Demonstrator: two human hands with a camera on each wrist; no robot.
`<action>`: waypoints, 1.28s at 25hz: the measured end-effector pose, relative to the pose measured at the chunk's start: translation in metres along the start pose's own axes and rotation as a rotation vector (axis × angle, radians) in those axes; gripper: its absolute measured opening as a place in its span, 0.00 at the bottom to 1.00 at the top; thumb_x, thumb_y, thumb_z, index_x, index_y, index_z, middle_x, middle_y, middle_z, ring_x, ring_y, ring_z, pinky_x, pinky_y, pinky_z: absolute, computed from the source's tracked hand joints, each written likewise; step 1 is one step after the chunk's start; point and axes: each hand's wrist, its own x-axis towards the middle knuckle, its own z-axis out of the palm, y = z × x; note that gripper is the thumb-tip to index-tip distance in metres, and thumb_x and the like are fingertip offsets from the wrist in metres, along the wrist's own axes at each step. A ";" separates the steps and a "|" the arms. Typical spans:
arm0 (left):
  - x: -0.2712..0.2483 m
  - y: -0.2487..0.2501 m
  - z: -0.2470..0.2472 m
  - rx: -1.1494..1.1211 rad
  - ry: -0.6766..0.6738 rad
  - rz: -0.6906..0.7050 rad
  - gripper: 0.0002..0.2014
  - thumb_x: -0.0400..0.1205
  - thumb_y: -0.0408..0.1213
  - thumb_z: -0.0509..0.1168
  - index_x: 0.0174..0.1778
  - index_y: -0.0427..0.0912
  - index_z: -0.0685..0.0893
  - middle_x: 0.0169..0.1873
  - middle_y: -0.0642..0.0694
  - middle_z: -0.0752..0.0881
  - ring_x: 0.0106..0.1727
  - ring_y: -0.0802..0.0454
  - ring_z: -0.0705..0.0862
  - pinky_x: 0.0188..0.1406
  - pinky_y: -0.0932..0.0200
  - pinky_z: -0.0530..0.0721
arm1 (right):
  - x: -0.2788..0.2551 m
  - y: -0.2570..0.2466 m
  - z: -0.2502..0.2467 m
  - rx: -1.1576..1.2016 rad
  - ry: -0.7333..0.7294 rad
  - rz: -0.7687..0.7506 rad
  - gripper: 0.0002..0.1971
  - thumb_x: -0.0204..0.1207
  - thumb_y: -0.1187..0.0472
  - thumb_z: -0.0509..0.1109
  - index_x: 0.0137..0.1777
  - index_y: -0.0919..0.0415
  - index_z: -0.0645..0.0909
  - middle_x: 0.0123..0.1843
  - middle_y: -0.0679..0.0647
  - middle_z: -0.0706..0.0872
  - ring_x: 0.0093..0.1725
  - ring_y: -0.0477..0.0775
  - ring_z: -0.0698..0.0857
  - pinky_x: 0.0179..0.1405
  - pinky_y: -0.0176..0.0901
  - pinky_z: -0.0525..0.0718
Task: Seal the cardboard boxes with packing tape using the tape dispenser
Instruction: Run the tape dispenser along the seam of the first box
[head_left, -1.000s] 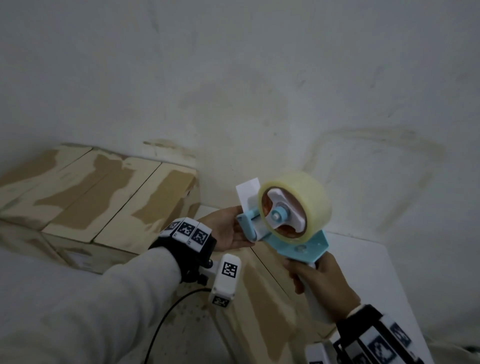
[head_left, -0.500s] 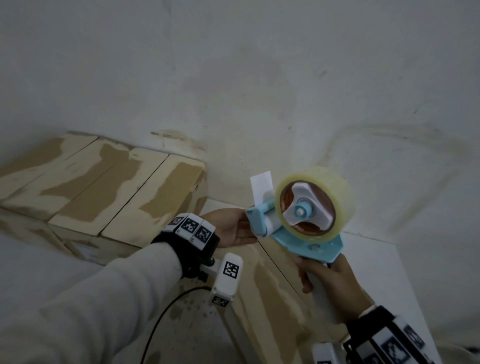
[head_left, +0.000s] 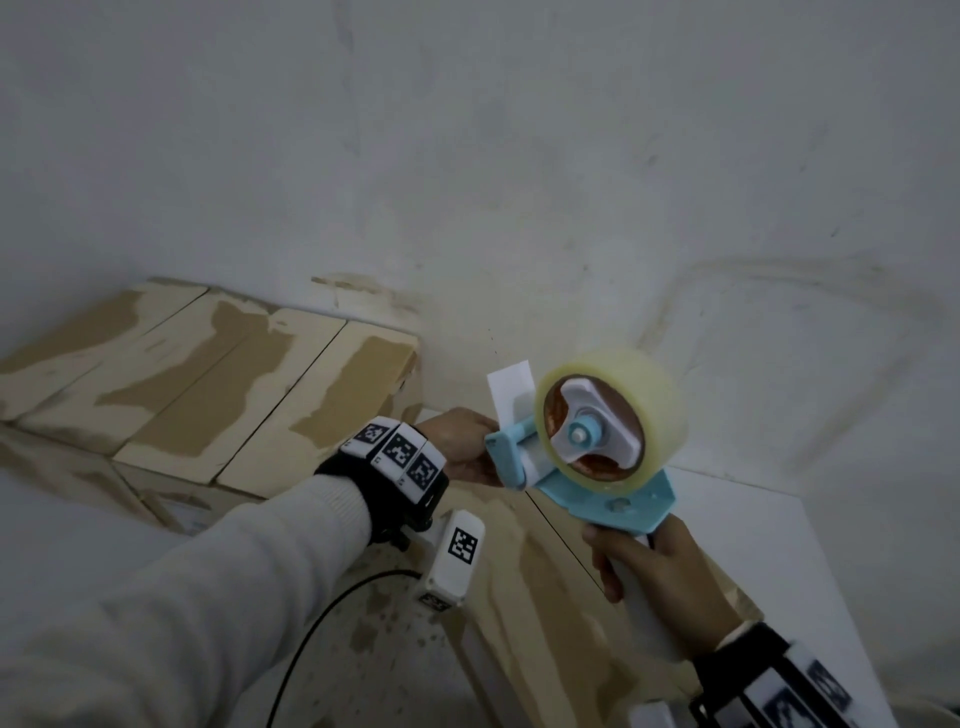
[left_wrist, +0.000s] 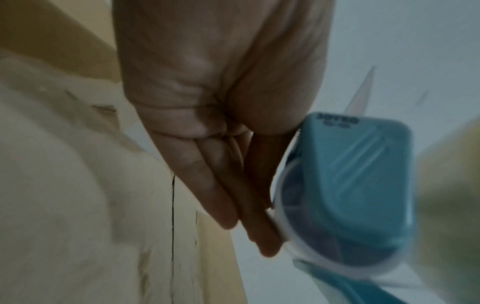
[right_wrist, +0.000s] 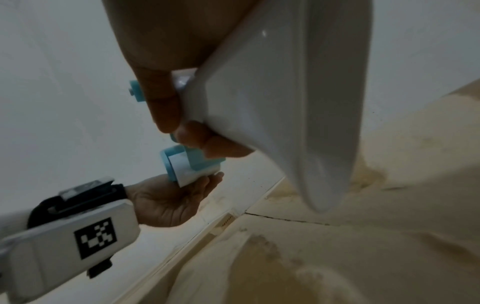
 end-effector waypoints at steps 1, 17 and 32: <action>0.001 0.004 -0.004 0.065 0.024 0.037 0.06 0.82 0.23 0.60 0.42 0.32 0.81 0.33 0.38 0.84 0.28 0.48 0.85 0.32 0.56 0.87 | 0.000 0.000 0.001 0.005 0.004 0.016 0.04 0.72 0.76 0.67 0.41 0.69 0.78 0.25 0.61 0.74 0.19 0.54 0.70 0.17 0.41 0.68; 0.085 0.011 -0.051 0.746 0.227 0.132 0.22 0.72 0.37 0.75 0.59 0.45 0.75 0.52 0.41 0.86 0.54 0.44 0.84 0.52 0.55 0.78 | 0.015 0.019 -0.020 -0.118 0.106 0.175 0.06 0.70 0.78 0.69 0.34 0.71 0.79 0.19 0.65 0.74 0.17 0.56 0.70 0.18 0.42 0.68; 0.100 0.006 -0.047 1.154 0.028 0.124 0.17 0.83 0.43 0.63 0.56 0.32 0.85 0.59 0.36 0.84 0.61 0.40 0.81 0.57 0.56 0.76 | 0.018 0.018 -0.011 -0.070 0.135 0.212 0.05 0.70 0.80 0.68 0.36 0.74 0.79 0.19 0.66 0.72 0.13 0.53 0.67 0.14 0.38 0.66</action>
